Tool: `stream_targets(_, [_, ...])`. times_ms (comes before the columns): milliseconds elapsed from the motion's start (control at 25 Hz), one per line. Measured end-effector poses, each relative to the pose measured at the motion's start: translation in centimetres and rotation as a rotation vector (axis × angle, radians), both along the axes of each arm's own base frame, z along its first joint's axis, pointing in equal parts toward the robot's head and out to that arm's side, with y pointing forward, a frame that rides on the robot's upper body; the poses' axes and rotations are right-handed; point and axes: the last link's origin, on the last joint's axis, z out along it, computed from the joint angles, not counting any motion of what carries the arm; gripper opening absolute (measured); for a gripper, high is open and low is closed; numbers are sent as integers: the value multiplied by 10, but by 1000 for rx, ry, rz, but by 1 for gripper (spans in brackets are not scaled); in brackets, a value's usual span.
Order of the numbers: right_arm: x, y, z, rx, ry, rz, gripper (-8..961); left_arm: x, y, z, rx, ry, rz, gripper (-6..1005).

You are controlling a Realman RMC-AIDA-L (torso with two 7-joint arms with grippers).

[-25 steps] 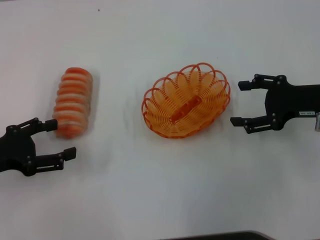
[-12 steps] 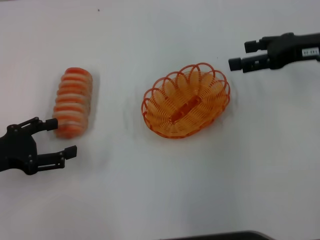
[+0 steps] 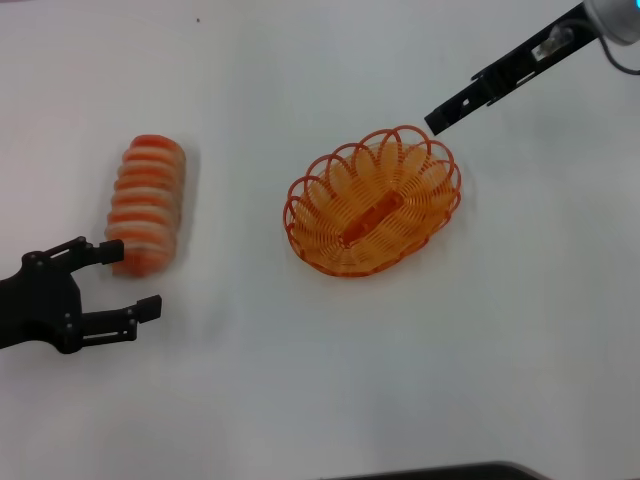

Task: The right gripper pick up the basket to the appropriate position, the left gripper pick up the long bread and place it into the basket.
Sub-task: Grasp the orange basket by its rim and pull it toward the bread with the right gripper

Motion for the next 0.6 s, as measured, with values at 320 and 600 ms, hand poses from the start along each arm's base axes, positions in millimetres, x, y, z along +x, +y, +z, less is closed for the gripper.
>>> stream_targets(320, [11, 1, -28, -40, -56, -73, 942, 1, -1, -3, 1, -1, -13, 937])
stream_targets(600, [21, 2, -45, -52, -81, -86, 942, 3, -1, -5, 1, -5, -17, 937])
